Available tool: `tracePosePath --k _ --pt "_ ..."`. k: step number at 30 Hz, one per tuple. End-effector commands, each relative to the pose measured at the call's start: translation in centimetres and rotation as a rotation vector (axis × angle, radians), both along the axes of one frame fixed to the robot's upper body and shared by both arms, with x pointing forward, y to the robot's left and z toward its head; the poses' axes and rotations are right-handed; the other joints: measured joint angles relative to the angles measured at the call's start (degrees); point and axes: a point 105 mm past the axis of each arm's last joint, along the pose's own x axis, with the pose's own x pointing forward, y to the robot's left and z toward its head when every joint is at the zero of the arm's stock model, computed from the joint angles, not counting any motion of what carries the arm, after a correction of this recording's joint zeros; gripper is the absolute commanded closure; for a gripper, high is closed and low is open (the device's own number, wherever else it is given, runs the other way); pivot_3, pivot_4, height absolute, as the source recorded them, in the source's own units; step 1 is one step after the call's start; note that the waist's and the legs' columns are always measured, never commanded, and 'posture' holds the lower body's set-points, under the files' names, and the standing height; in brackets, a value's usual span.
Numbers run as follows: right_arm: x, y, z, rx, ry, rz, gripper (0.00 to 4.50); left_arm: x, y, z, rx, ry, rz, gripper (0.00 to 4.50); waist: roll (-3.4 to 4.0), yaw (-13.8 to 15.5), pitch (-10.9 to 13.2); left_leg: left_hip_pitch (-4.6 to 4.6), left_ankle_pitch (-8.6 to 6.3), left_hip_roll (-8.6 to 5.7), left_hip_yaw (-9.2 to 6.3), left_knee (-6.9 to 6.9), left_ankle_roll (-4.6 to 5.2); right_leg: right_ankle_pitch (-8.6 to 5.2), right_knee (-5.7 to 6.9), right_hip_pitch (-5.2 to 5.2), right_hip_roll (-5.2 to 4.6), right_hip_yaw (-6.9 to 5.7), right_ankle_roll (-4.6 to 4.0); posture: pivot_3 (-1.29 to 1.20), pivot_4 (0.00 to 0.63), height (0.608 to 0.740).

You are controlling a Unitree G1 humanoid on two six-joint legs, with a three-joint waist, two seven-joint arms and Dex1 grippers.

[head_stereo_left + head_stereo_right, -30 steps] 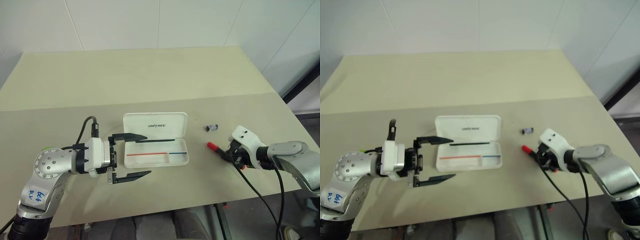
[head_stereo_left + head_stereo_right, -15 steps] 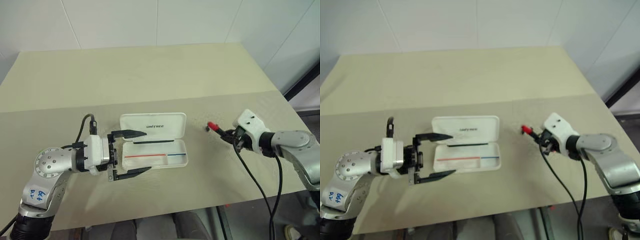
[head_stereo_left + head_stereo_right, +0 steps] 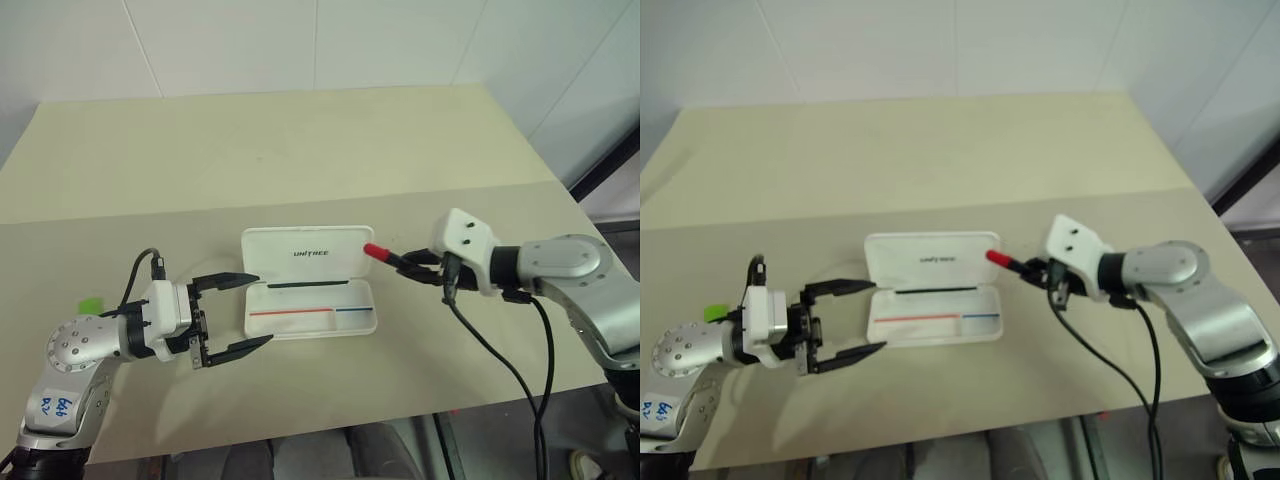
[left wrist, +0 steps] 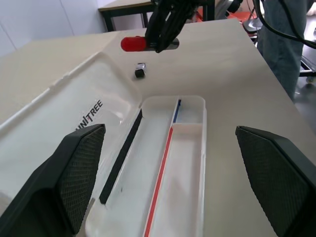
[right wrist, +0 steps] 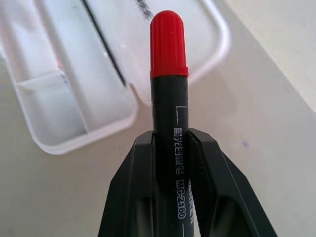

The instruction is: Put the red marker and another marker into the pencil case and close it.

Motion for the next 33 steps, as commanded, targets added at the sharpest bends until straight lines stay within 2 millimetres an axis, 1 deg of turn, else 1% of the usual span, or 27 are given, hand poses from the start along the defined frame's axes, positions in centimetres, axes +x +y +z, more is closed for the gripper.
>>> tracePosePath --k 1,5,9,13,18,20,23,29,33 --pt "-0.3 1.4 0.4 -0.030 -0.024 0.059 3.94 0.0 0.5 0.7 0.023 -0.048 0.010 0.00 0.02 0.06 0.01 -0.01 0.00 0.00 0.00 0.00 0.00 0.00 0.01 -0.02 0.00 0.00 0.00 0.00 0.150 0.740" --pt "-0.7 3.7 -0.5 -0.089 -0.011 0.127 3.94 0.1 0.8 0.8 0.027 -0.056 0.023 0.00 0.02 0.02 0.01 -0.03 0.00 0.00 0.01 -0.01 0.00 -0.01 0.05 -0.07 0.00 0.00 -0.01 0.00 0.150 0.740" --pt "-0.9 5.7 -0.2 -0.087 -0.045 0.185 3.94 0.1 0.7 0.7 0.028 -0.057 0.028 0.00 0.03 -0.10 0.02 -0.06 0.00 0.00 0.03 -0.02 0.00 -0.09 0.39 -0.30 0.01 0.00 -0.11 0.00 0.150 0.740" --pt "-1.4 7.4 -0.5 -0.133 -0.075 0.243 3.94 -0.1 0.6 0.7 0.028 -0.059 0.030 0.00 0.03 -0.06 0.02 -0.07 0.00 0.00 0.04 0.02 0.00 -0.13 0.68 -0.42 0.02 0.00 -0.14 0.00 0.150 0.740" --pt "-1.7 8.2 -0.6 -0.148 -0.088 0.274 3.94 -0.2 0.6 0.7 0.028 -0.060 0.031 0.00 0.03 -0.08 0.02 -0.05 0.01 0.00 0.04 0.04 0.00 -0.14 0.75 -0.44 0.02 0.00 -0.15 0.00 0.150 0.740" --pt "-2.0 9.0 -1.0 -0.168 -0.102 0.307 3.94 -0.4 0.5 0.7 0.028 -0.058 0.030 0.00 0.03 -0.08 0.02 -0.06 0.00 0.00 0.04 0.05 0.00 -0.14 0.76 -0.44 0.02 0.00 -0.15 0.00 0.150 0.740" --pt "-2.2 9.6 -1.2 -0.185 -0.113 0.337 3.94 -0.5 0.4 0.6 0.027 -0.057 0.029 0.00 0.03 -0.25 0.02 -0.02 0.01 0.00 0.04 0.02 0.00 -0.15 0.80 -0.45 0.03 0.00 -0.18 0.00 0.150 0.740" --pt "-1.9 11.4 -1.3 -0.211 -0.142 0.386 3.94 -0.6 0.3 0.7 0.022 -0.060 0.030 0.00 0.03 -0.37 0.02 -0.02 0.01 0.00 0.04 0.04 0.00 -0.16 0.88 -0.48 0.03 0.00 -0.17 0.00 0.150 0.740" --pt "-1.4 12.0 -1.4 -0.211 -0.148 0.379 3.94 -0.7 0.1 0.7 0.020 -0.062 0.031 0.00 0.03 -0.37 0.02 -0.02 0.01 0.00 0.04 0.04 0.00 -0.16 0.89 -0.48 0.03 -0.01 -0.18 0.00 0.150 0.740"
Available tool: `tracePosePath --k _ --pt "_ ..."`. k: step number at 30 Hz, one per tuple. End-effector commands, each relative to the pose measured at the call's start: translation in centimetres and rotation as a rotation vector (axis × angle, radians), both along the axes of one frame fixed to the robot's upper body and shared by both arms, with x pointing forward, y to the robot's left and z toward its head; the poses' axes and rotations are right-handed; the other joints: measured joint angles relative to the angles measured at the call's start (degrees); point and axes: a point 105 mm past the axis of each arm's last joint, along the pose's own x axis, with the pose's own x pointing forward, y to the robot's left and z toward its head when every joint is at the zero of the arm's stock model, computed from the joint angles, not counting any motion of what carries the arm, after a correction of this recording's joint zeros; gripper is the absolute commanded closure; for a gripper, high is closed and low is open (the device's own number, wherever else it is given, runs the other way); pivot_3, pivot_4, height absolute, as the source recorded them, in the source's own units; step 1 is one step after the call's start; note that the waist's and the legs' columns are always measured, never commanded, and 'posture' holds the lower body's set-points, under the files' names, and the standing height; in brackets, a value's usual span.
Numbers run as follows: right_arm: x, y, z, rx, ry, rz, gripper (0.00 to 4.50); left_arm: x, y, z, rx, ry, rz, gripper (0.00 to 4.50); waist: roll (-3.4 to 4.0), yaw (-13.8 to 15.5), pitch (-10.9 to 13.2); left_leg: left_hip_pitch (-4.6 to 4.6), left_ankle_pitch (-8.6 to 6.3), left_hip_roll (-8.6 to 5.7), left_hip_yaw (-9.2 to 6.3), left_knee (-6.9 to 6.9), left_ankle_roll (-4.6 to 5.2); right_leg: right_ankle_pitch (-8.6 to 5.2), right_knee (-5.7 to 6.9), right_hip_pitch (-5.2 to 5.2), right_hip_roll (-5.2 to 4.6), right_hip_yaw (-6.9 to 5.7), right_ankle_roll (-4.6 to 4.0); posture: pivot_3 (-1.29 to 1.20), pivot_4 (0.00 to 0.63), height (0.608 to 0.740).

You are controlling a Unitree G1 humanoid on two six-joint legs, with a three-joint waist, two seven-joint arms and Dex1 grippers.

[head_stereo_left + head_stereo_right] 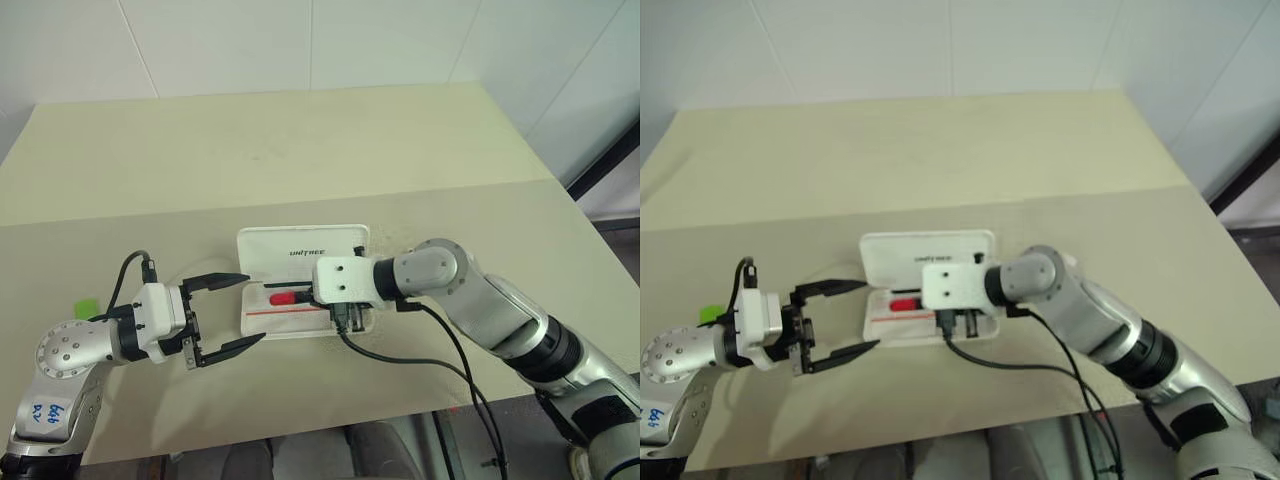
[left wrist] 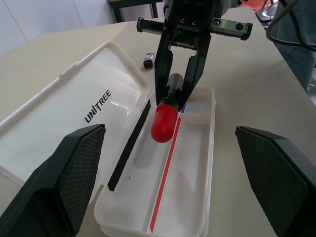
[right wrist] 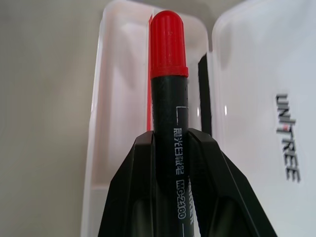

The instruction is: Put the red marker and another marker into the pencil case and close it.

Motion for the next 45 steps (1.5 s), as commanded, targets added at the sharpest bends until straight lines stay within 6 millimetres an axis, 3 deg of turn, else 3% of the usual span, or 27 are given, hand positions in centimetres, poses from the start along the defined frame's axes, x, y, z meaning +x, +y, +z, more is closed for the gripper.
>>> tracePosePath --k 1,14,25,38,45 --pt "0.1 0.6 0.4 -0.004 -0.035 0.021 3.94 -0.5 -0.4 0.9 -0.001 -0.051 -0.008 0.00 0.00 0.01 0.00 0.00 0.00 0.00 0.00 0.00 0.00 0.00 0.00 0.00 0.00 0.00 -0.01 0.00 0.150 0.740" --pt "1.6 0.7 0.2 -0.017 -0.066 -0.011 3.94 -0.7 -0.7 1.0 -0.008 -0.059 -0.006 0.00 0.00 -0.63 0.00 0.03 0.00 0.00 0.00 0.00 0.00 -0.02 0.12 -0.01 0.00 -0.01 -0.03 0.00 0.150 0.740" --pt "0.7 0.1 1.8 0.019 -0.041 0.016 0.05 -0.4 -0.8 1.3 -0.011 -0.067 -0.008 0.00 0.00 -1.28 0.00 0.08 0.00 0.00 -0.01 0.02 0.00 -0.08 0.34 -0.03 0.00 -0.01 -0.03 0.00 0.150 0.740" --pt "-1.2 -2.2 3.1 0.054 0.074 0.018 0.05 0.3 -1.2 1.4 -0.020 -0.074 -0.023 0.00 0.00 -1.21 0.00 0.08 0.00 0.00 -0.01 0.02 0.00 -0.12 0.35 -0.05 0.01 -0.01 -0.04 0.00 0.150 0.740" --pt "-0.8 -5.3 4.4 0.076 0.094 -0.071 0.05 0.4 -1.3 1.5 -0.018 -0.073 -0.033 0.00 0.00 -1.21 0.00 0.07 0.00 0.00 -0.01 0.01 0.00 -0.15 0.33 -0.05 0.01 0.00 -0.02 0.00 0.150 0.740"
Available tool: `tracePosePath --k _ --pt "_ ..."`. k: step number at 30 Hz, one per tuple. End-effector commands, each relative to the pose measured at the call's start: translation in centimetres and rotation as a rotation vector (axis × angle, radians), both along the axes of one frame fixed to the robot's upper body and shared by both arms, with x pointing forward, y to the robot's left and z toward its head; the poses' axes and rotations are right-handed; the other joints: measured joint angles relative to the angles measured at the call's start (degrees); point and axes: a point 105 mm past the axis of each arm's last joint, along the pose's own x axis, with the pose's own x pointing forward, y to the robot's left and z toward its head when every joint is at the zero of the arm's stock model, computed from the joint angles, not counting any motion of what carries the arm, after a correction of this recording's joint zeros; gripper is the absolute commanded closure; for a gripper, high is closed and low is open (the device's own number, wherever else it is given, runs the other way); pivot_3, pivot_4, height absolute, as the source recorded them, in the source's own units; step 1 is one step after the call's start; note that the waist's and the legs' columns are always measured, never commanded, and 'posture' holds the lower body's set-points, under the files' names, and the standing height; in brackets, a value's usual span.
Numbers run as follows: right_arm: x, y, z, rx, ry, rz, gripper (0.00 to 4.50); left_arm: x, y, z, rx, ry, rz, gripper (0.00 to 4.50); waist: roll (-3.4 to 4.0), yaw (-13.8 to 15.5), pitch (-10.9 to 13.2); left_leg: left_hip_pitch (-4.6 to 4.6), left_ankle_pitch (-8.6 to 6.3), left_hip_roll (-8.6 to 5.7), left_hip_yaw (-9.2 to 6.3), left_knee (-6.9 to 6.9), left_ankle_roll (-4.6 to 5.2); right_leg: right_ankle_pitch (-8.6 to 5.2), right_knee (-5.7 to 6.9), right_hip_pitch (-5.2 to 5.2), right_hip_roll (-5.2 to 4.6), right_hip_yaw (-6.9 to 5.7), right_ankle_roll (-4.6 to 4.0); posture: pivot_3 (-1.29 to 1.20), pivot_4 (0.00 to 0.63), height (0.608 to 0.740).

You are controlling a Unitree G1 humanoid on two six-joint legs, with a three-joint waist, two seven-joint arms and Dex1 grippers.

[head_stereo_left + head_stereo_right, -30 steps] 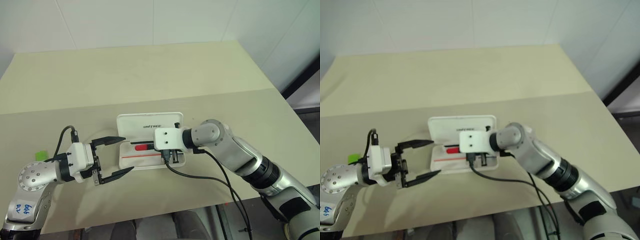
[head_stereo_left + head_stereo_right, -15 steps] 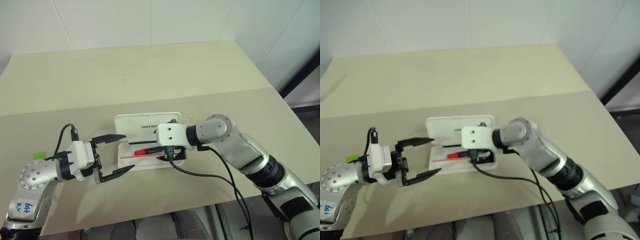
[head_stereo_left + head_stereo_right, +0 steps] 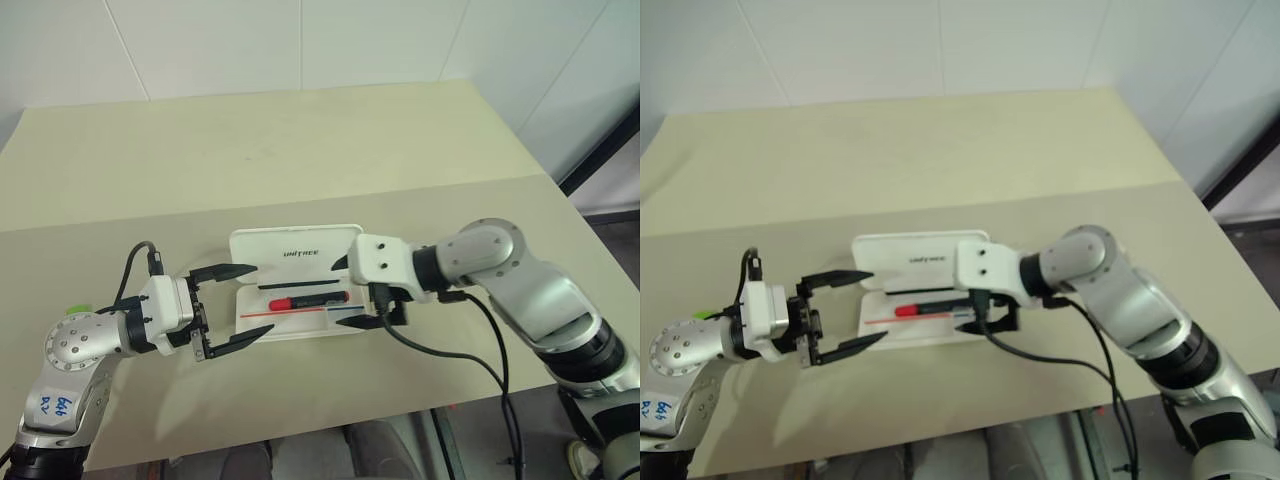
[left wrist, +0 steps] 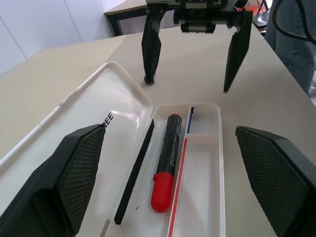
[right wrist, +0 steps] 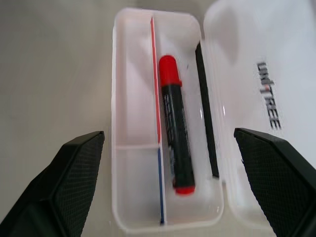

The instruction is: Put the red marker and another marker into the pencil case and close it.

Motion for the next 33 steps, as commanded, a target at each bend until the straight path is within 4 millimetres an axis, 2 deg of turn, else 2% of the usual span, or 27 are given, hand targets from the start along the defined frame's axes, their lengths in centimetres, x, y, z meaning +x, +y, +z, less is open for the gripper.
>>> tracePosePath --k 1,9,15,18,21,26,30,33 --pt "0.3 -1.4 2.0 0.029 -0.063 -0.037 0.05 -0.2 -0.3 0.5 -0.001 -0.030 -0.022 0.00 0.00 0.04 0.00 0.01 0.00 0.00 0.00 0.00 0.00 0.00 0.00 0.00 0.00 0.00 0.00 0.00 0.150 0.740" --pt "2.3 -5.6 4.0 0.046 -0.090 -0.211 0.05 -0.3 -1.1 0.8 -0.012 -0.036 -0.043 0.00 0.00 0.07 0.00 -0.01 0.00 0.00 0.01 0.00 0.00 -0.02 -0.05 0.00 0.00 0.00 -0.01 0.00 0.150 0.740" --pt "3.0 -8.2 3.8 0.028 -0.091 -0.276 0.05 -0.3 -1.4 1.5 -0.012 -0.061 -0.050 0.00 0.00 0.11 0.00 -0.02 0.00 -0.01 0.01 -0.02 0.00 -0.07 -0.05 0.00 0.00 0.00 0.01 0.00 0.150 0.740" --pt "2.4 -7.8 4.0 0.065 -0.078 -0.252 0.05 -0.4 -1.5 1.8 -0.013 -0.070 -0.041 0.00 0.00 0.00 0.00 0.00 0.00 0.00 0.01 -0.03 0.00 -0.07 -0.04 0.00 0.00 0.01 0.01 0.00 0.150 0.740" --pt "0.6 -6.0 5.1 0.242 -0.040 -0.159 0.05 -0.5 -1.4 2.5 -0.024 -0.097 0.007 0.00 0.00 0.06 0.00 0.00 0.00 0.00 0.00 -0.03 0.00 -0.08 0.00 0.00 0.02 0.01 0.02 0.00 0.150 0.740" --pt "-1.3 -5.1 5.0 0.332 -0.011 -0.078 0.05 -0.6 -1.4 3.3 -0.033 -0.126 0.077 0.00 -0.01 0.25 0.01 -0.01 0.00 -0.01 0.00 0.03 0.00 -0.10 0.02 0.02 0.00 0.02 0.07 0.00 0.150 0.740" --pt "-3.3 -3.8 5.0 0.429 0.053 0.080 0.05 -0.8 -1.8 3.4 -0.047 -0.129 0.144 0.00 -0.02 0.25 0.01 -0.01 0.00 0.00 0.00 0.04 0.00 -0.09 0.01 0.02 0.01 0.02 0.06 0.00 0.150 0.740" --pt "-3.6 -3.3 5.1 0.512 0.095 0.145 0.05 -0.8 -2.0 3.2 -0.056 -0.121 0.207 0.00 -0.02 0.01 0.01 0.00 0.00 -0.01 0.00 0.03 0.00 -0.09 -0.01 0.03 0.01 0.03 0.08 0.00 0.150 0.740"
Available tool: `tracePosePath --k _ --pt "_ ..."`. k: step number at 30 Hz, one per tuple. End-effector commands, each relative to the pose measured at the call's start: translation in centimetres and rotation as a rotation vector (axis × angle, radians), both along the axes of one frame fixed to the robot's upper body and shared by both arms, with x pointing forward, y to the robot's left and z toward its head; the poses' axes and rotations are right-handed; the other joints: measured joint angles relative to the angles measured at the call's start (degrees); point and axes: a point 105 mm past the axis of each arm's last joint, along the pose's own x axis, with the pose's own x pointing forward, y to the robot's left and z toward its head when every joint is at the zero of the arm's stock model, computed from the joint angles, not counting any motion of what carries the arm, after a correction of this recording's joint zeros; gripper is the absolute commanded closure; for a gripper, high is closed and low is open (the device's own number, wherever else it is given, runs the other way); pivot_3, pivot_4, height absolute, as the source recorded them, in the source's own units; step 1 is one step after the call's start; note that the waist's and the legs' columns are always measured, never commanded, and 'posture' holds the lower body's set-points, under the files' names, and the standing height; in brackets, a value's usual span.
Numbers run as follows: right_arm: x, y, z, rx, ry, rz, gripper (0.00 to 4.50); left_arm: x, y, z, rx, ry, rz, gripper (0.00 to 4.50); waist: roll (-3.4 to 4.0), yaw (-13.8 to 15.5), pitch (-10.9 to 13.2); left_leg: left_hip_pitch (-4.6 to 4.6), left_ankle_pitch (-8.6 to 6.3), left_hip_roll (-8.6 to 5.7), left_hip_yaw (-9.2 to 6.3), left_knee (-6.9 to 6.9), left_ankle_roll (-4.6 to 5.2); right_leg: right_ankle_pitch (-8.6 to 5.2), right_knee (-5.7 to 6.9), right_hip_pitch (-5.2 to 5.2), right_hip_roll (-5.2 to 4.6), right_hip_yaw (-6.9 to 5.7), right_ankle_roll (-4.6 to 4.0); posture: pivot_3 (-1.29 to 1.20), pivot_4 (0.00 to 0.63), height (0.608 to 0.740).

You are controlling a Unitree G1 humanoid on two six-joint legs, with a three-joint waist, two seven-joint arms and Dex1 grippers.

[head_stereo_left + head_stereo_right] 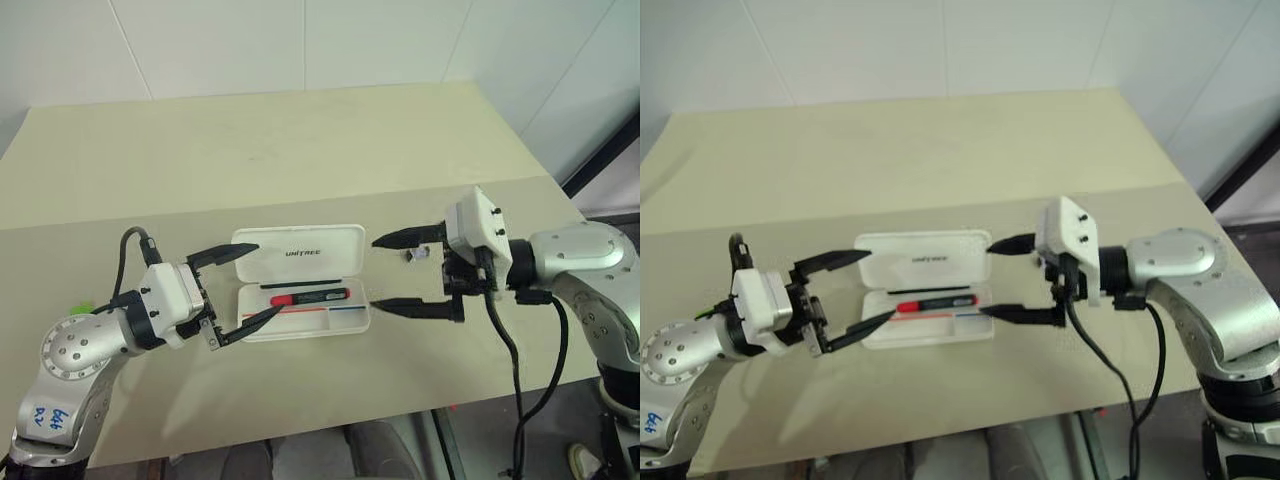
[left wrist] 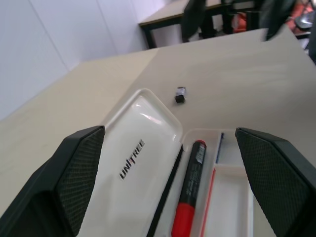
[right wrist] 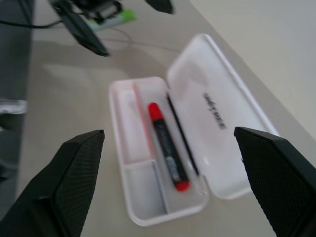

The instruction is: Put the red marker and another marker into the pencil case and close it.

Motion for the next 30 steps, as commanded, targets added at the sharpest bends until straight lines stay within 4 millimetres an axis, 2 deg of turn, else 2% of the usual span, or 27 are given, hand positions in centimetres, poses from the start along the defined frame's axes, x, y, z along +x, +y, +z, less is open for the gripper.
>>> tracePosePath --k 1,4,10,13,18,23,30 --pt "-0.8 0.4 0.6 0.066 -0.010 0.092 0.05 -0.2 -0.3 0.5 0.001 -0.033 0.082 0.00 0.00 -0.05 0.00 0.01 0.00 0.00 0.00 0.00 0.00 0.00 0.02 0.00 0.00 0.00 0.00 0.00 0.150 0.740" --pt "-1.0 0.8 -0.2 0.020 0.008 0.133 0.05 -0.2 0.0 0.7 0.002 -0.039 0.143 0.00 0.00 0.02 0.00 0.02 0.00 0.00 -0.01 0.01 0.00 0.00 0.05 0.00 0.01 0.00 0.00 0.00 0.150 0.740" --pt "0.3 1.4 -0.7 0.002 0.004 0.138 0.05 -1.0 1.0 0.7 -0.026 -0.017 0.284 0.00 0.00 -0.06 0.00 0.03 0.00 0.00 -0.01 -0.01 0.00 -0.01 0.02 0.00 0.01 0.00 -0.02 0.00 0.150 0.740" --pt "1.2 1.6 -1.1 -0.031 0.010 0.155 0.05 -2.1 1.8 0.1 -0.021 0.004 0.376 0.00 -0.01 -0.29 0.00 0.04 0.00 0.00 -0.01 0.00 0.00 -0.01 0.00 -0.01 0.02 0.00 -0.03 0.00 0.150 0.740" --pt "2.1 2.6 -0.7 0.028 -0.014 0.203 0.05 -3.2 3.1 -0.1 -0.044 0.026 0.532 0.00 -0.02 -0.17 0.00 0.02 0.00 0.01 -0.02 -0.03 -0.01 -0.02 -0.03 -0.01 0.02 -0.01 -0.05 0.00 0.150 0.740" --pt "2.1 3.3 -0.4 0.069 -0.010 0.279 0.05 -3.8 4.4 -1.6 -0.089 0.066 0.689 0.00 -0.02 -0.20 -0.01 0.01 -0.01 0.00 -0.02 0.00 -0.02 -0.02 -0.05 0.00 0.01 -0.01 -0.04 0.00 0.150 0.740" --pt "2.7 3.9 -0.9 0.068 -0.023 0.305 0.05 -4.4 8.5 -3.8 -0.080 0.080 1.077 0.00 -0.05 -0.51 -0.02 0.02 -0.02 0.00 -0.02 -0.01 -0.03 -0.02 -0.10 0.00 0.01 -0.01 -0.05 0.00 0.150 0.740"
